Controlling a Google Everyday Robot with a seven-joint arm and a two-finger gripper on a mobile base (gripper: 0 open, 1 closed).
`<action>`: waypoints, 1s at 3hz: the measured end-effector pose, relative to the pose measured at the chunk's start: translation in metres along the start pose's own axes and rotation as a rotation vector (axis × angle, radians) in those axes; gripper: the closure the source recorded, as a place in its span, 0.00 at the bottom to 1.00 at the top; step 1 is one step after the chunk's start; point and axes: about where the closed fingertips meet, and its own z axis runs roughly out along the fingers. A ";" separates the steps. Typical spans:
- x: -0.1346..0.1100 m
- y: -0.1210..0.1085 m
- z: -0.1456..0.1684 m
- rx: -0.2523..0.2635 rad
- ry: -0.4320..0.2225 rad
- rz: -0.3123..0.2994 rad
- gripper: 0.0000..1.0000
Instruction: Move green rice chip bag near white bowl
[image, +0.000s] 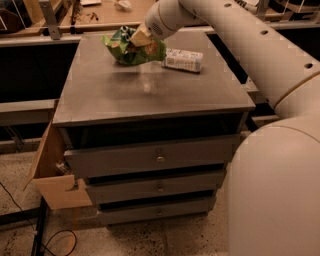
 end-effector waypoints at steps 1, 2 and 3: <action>0.000 0.001 0.001 0.026 -0.011 -0.012 0.12; 0.003 -0.007 -0.007 0.077 -0.015 -0.012 0.00; 0.011 -0.006 -0.044 0.080 -0.059 -0.013 0.00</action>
Offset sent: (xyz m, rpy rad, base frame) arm 0.0023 -0.0298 0.0144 0.0079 -0.1152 -0.1036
